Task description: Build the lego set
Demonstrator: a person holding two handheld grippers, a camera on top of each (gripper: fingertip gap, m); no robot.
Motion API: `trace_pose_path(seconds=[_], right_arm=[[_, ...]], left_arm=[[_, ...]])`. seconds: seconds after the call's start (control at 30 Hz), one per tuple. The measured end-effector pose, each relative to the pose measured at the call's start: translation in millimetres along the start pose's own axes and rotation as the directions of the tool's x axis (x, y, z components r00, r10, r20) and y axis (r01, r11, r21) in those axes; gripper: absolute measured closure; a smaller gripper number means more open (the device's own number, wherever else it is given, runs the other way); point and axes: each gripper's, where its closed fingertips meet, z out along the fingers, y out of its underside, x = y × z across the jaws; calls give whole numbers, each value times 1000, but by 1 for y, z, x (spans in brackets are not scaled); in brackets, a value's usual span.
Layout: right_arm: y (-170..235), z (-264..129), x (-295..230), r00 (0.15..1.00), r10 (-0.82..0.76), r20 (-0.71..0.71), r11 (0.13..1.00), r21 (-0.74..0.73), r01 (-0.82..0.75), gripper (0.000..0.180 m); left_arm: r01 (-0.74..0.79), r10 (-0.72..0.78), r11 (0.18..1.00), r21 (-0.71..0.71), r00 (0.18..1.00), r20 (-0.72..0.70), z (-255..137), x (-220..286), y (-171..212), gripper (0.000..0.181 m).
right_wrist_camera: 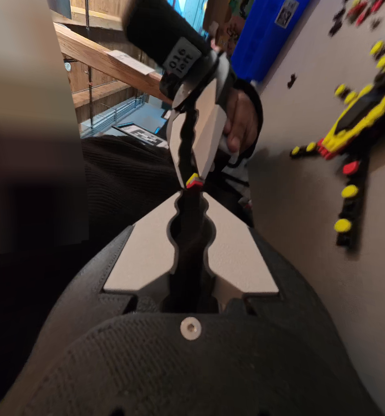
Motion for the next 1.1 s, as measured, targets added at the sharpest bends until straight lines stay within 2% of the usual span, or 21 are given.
trace_pose_path(seconds=[0.07,0.13,0.2,0.3,0.47,0.57,0.63,0.77,0.9,1.1], right_arm=[[-11,-3,-2,992,-117,-54,992,40,119,165],[-27,-10,-1,946,-276,-172,953,79,293,159],[-42,-19,-1,817,-470,-335,854,63,517,153],[-51,-21,-8,554,-669,-495,660,-55,749,152],[-47,-7,-12,235,-807,-542,432,-270,861,152],[-46,-7,-11,4,-850,-527,269,-427,863,161],[-43,-6,-11,-90,-862,-500,194,-488,851,169],[-41,-4,-8,-149,-868,-475,152,-538,829,171],[-39,-3,-8,-139,-873,-467,153,-534,831,163],[-39,-3,-8,-127,-874,-469,164,-530,832,170]], left_arm=[[92,-91,993,80,996,-24,-7,-6,-12,165],[156,-151,975,161,988,-41,-15,-12,-24,165],[204,-198,954,218,979,-51,-21,-16,-32,165],[237,-229,939,249,971,-62,-24,-19,-35,165],[321,-293,913,251,945,-143,-18,-12,-38,166],[410,-359,881,234,904,-232,-16,-5,-41,166],[450,-391,864,223,881,-265,-15,-3,-41,166],[491,-429,846,209,859,-281,-15,-5,-38,166],[516,-454,831,208,845,-282,-14,-8,-37,166],[555,-478,807,204,815,-326,-13,-6,-38,166]])
